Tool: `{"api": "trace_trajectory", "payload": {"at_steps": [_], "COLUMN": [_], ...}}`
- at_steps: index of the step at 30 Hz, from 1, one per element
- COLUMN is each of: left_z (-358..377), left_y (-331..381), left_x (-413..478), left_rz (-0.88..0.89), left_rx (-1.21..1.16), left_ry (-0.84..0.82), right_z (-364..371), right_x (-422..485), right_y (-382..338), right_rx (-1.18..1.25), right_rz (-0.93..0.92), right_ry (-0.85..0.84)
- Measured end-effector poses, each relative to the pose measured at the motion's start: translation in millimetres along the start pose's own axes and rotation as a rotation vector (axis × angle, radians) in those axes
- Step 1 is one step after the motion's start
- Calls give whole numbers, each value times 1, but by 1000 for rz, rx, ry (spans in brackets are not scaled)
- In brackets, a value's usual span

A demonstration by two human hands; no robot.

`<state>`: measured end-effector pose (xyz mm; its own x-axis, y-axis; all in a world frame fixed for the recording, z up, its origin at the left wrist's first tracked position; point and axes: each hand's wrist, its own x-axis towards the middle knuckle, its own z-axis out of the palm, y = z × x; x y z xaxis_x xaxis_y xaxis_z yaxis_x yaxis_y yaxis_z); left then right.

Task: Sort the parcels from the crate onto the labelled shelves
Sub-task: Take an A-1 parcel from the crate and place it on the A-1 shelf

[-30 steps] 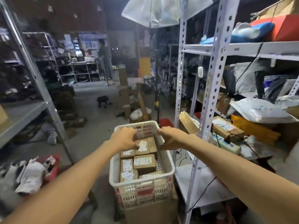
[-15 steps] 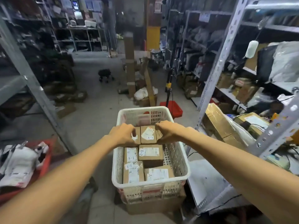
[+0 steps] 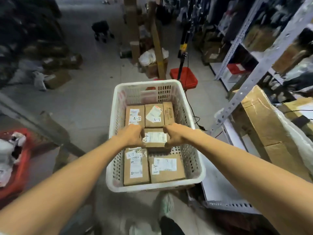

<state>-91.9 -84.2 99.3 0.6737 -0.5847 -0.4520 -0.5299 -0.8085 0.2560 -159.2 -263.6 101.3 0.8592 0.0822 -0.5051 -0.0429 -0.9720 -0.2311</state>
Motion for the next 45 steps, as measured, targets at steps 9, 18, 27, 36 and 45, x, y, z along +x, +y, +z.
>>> {"api": "trace_trajectory", "payload": {"at_steps": [9,18,27,36,45], "left_z": [89,185,240,291,277], "left_y": [-2,-28,-19,-18,-30], "left_x": [81,124,183,211,211], "left_rz": [-112,-215,-5,56,-51], "left_rx": [-153,-249,-66,-74,-291], "left_ry": [-203,-360,-319,-477,-434], "right_z": [82,181,250,277,254], "right_x": [67,103,117,117,111], "right_y": [65,89,81,99,80], "right_rx": [88,416,864,1204,1547], "right_rz": [106,374,1023,1160,1319], "right_ry": [-243,-283,-260,-249,260]}}
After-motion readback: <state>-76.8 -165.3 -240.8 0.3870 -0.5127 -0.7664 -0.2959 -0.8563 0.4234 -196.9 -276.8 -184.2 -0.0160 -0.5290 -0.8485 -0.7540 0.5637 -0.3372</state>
